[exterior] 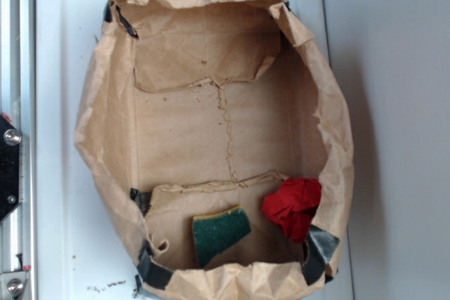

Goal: Grab the green sponge.

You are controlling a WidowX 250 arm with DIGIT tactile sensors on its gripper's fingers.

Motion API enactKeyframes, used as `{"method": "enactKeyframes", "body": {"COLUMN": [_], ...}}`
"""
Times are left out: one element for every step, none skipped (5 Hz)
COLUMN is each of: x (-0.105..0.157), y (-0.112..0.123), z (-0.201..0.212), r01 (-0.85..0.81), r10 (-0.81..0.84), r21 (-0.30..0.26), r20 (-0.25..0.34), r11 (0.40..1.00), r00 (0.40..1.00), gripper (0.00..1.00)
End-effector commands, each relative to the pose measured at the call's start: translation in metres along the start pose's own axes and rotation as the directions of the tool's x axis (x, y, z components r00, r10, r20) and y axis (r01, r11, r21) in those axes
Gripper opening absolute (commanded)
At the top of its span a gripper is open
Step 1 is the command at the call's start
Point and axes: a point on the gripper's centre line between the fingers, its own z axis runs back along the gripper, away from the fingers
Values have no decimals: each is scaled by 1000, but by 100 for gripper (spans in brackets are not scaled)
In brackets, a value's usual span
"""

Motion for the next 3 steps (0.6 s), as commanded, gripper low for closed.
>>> {"method": "enactKeyframes", "body": {"x": [0,20,41], "y": [0,-10,-20], "z": [0,1,-6], "r01": [0,-40,-95], "r10": [0,41,97], "r21": [0,-28,-34], "r20": [0,28,68], "r11": [1000,999,995], "r00": [1000,999,993], "gripper": [100,100,100]}}
